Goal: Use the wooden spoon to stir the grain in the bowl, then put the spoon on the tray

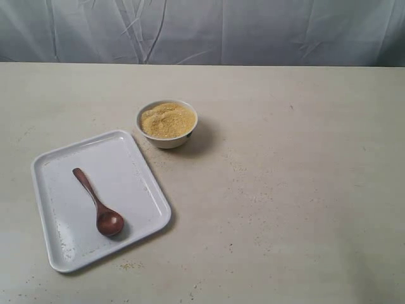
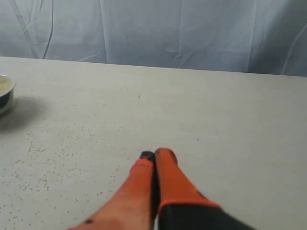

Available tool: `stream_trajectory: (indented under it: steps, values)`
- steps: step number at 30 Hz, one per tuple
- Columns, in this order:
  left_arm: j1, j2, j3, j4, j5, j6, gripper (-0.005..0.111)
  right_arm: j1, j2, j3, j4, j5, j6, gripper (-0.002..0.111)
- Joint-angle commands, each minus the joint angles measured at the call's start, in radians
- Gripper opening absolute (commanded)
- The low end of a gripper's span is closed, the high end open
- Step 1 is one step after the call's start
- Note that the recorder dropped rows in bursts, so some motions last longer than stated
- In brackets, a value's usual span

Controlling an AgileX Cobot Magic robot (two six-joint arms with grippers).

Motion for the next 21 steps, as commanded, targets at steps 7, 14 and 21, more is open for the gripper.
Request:
stream_trajectory:
  steps: [7, 14, 21]
  values:
    - [0.004, -0.005, 0.005, 0.001, -0.009, -0.002, 0.000, -0.004, -0.006, 0.003, -0.004, -0.010, 0.000, 0.000]
    - [0.004, -0.005, 0.005, 0.001, -0.009, -0.002, 0.000, -0.004, -0.006, 0.003, -0.002, -0.012, 0.089, 0.000]
    - [0.004, -0.005, 0.005, 0.001, -0.009, -0.002, 0.000, -0.004, -0.006, 0.003, -0.009, -0.014, 0.145, 0.000]
